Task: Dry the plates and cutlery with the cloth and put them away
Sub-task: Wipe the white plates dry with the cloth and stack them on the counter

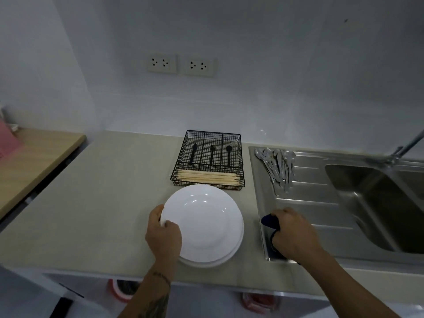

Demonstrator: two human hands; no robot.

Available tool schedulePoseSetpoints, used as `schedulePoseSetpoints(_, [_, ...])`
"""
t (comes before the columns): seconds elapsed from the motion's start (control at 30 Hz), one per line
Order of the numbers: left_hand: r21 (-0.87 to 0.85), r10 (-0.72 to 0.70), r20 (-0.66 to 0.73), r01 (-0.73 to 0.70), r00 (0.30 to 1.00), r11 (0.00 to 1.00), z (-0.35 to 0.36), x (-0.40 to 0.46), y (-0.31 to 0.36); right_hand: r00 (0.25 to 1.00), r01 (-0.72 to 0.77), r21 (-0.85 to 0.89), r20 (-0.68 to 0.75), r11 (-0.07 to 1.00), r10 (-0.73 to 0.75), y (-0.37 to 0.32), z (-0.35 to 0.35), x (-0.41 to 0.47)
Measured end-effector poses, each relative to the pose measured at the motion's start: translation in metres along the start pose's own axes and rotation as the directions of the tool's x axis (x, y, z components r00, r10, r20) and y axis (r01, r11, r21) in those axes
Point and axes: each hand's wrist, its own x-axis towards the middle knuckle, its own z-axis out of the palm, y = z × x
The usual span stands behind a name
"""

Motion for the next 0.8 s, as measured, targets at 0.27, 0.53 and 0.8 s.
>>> schedulePoseSetpoints(0.27, [0.129,0.041,0.147,-0.060,0.988,0.990,0.000,0.004,-0.023,0.998,-0.066,0.003,0.017,0.998,0.066,0.011,0.006,0.009])
schedulePoseSetpoints(0.53, [0.083,-0.018,0.156,0.005,0.988,0.997,0.001,0.014,-0.025,0.993,-0.044,-0.254,0.094,0.966,0.069,0.006,0.041,0.026])
schedulePoseSetpoints(0.8, [0.060,-0.045,0.165,0.035,0.985,0.998,0.000,0.017,-0.026,0.964,-0.019,-0.104,0.262,0.994,0.046,0.012,0.059,0.033])
